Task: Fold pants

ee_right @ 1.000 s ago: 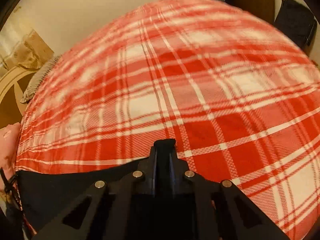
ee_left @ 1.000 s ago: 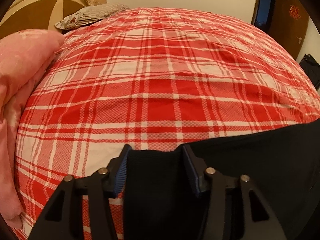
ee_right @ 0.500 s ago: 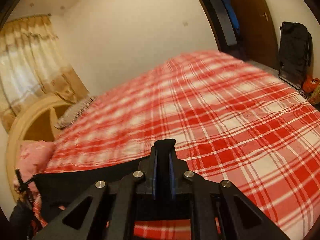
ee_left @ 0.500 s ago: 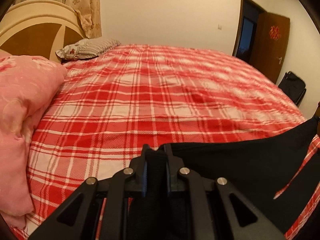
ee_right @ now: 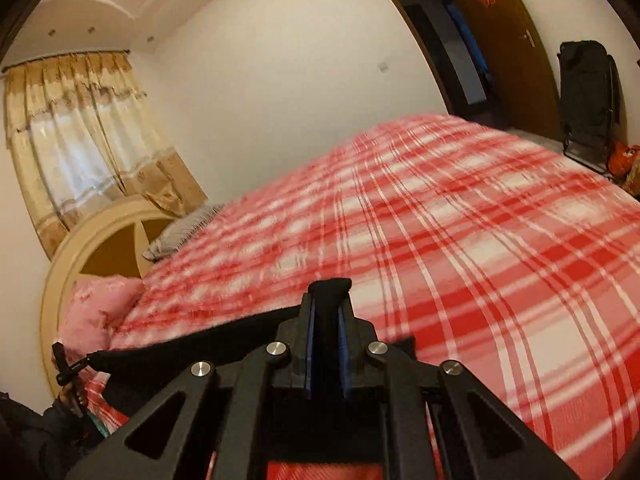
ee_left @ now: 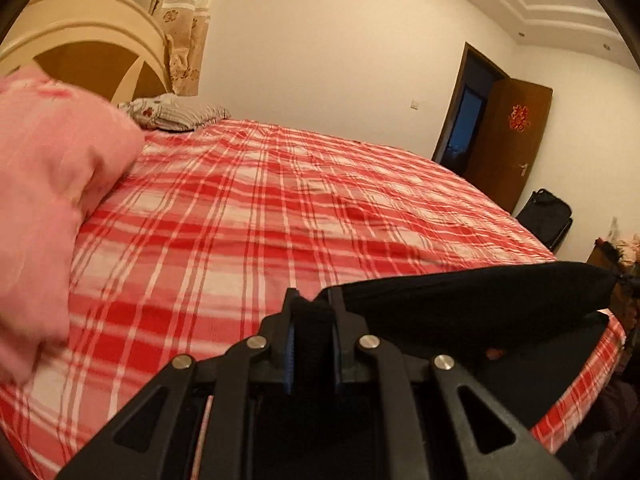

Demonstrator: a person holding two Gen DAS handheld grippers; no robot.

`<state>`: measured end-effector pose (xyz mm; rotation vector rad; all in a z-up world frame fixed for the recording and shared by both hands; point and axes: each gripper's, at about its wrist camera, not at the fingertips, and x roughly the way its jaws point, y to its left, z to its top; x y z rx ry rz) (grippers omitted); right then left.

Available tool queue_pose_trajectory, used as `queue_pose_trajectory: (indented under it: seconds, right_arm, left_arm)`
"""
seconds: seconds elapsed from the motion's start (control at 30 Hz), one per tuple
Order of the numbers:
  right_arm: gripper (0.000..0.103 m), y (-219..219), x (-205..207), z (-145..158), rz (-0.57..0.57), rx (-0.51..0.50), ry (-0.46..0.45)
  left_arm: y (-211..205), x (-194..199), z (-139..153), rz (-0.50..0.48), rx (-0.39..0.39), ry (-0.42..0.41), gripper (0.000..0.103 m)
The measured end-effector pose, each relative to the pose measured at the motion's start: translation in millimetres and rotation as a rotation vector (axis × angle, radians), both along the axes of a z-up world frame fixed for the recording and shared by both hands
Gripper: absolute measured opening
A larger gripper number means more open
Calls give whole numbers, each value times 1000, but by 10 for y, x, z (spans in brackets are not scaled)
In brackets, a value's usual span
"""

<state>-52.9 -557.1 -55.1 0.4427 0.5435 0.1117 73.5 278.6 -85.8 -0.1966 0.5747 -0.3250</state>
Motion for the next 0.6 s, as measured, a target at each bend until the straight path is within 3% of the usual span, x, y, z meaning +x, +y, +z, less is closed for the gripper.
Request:
queue_pose_trajectory:
  seconds: [0.23,0.47,0.6]
  right_arm:
    - [10,-13,-59,-261,-6,-31,112]
    - [11,-10,-135,-356,-16,-57,160]
    - [15,7,-182,-373,-11,-64,176]
  left_arm:
    - [53,-339,-385,-41,-5,63,15]
    - [63,-540,-657,-62,51,118,17]
    - [126,-653,-668,-68,69,117,27]
